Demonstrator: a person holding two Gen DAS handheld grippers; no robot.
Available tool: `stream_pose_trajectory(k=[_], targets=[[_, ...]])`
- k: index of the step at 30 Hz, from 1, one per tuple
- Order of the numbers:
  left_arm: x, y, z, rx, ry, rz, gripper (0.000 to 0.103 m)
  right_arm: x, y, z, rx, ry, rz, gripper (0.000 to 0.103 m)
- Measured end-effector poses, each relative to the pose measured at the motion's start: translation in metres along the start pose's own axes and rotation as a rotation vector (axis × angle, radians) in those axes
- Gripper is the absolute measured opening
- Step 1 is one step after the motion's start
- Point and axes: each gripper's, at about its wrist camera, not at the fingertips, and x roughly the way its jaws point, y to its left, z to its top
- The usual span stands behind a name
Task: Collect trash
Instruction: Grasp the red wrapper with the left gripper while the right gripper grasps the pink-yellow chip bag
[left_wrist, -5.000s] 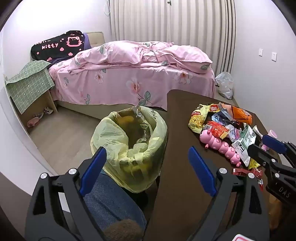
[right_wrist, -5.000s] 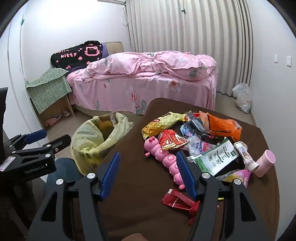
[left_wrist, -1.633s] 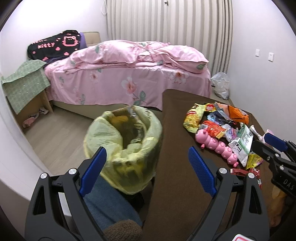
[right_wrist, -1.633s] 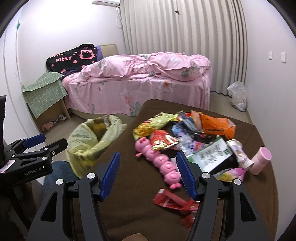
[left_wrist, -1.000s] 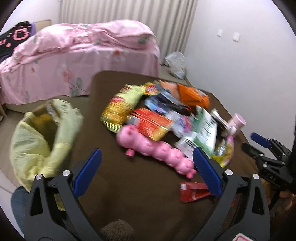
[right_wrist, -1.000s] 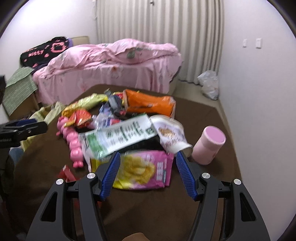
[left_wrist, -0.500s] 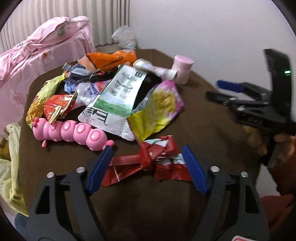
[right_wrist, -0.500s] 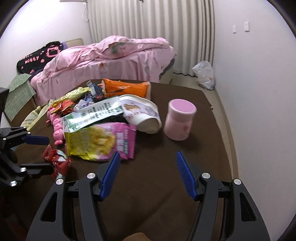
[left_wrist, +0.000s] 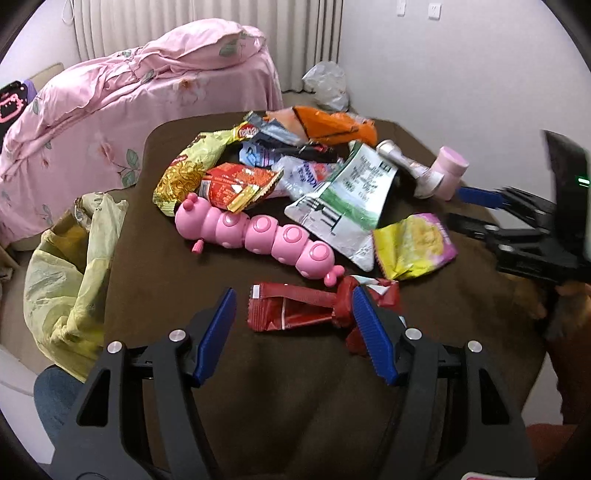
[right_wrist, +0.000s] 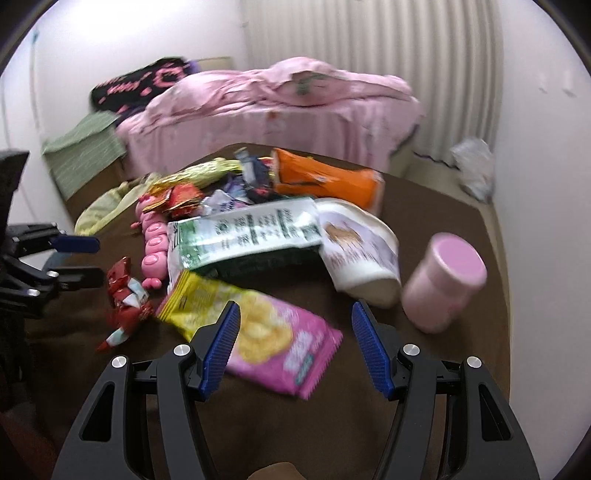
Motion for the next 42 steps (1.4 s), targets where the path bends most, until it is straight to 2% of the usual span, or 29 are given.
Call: stream_pose_trajectory(k=[3, 7, 10, 14, 17, 20, 22, 25, 28, 29, 33, 35, 38, 41, 42], targets=[[-0.005, 0.001, 0.002, -0.005, -0.019, -0.058, 0.062, 0.02, -0.002, 0.006, -0.019, 0.051, 0.063, 0.059], [-0.004, -0.008, 0.008, 0.021, -0.034, -0.099, 0.062, 0.04, -0.004, -0.006, 0.0, 0.149, 0.083, 0.06], [-0.001, -0.02, 0.01, 0.089, -0.04, -0.124, 0.062, 0.026, -0.001, -0.023, 0.034, 0.146, 0.103, 0.059], [0.018, -0.037, 0.014, 0.221, -0.023, -0.105, 0.062, 0.003, 0.002, -0.046, 0.077, 0.177, 0.104, 0.06], [0.036, -0.026, 0.014, 0.161, 0.03, -0.128, 0.062, -0.012, 0.006, -0.061, 0.081, 0.171, 0.07, 0.06], [0.033, -0.016, 0.006, 0.083, 0.04, -0.163, 0.062, -0.017, 0.017, -0.067, 0.021, 0.163, 0.02, 0.06], [0.024, -0.015, -0.001, 0.072, 0.051, -0.193, 0.062, -0.019, 0.012, -0.066, 0.063, 0.194, 0.03, 0.06], [0.011, -0.02, -0.017, 0.084, 0.074, -0.232, 0.062, -0.033, 0.008, -0.062, 0.103, 0.141, 0.022, 0.06], [0.0, -0.024, -0.027, 0.089, 0.078, -0.244, 0.062, -0.039, 0.005, -0.057, 0.184, 0.127, 0.036, 0.06], [-0.007, -0.023, -0.029, 0.085, 0.062, -0.24, 0.062, -0.038, 0.002, -0.057, 0.251, 0.126, 0.052, 0.06], [-0.022, -0.014, -0.026, 0.056, 0.012, -0.17, 0.062, -0.015, 0.001, -0.06, 0.431, 0.169, 0.134, 0.06], [-0.026, -0.009, -0.024, 0.047, 0.002, -0.151, 0.062, -0.006, 0.006, -0.049, 0.407, 0.158, 0.098, 0.06], [-0.027, -0.005, -0.024, 0.045, -0.005, -0.153, 0.062, 0.011, 0.011, -0.034, 0.375, 0.149, 0.105, 0.06], [-0.022, -0.005, -0.025, 0.054, 0.013, -0.158, 0.062, 0.032, 0.021, -0.016, 0.264, 0.14, 0.04, 0.059], [-0.02, -0.005, -0.026, 0.058, 0.02, -0.162, 0.062, 0.036, 0.023, -0.012, 0.242, 0.139, 0.028, 0.049]])
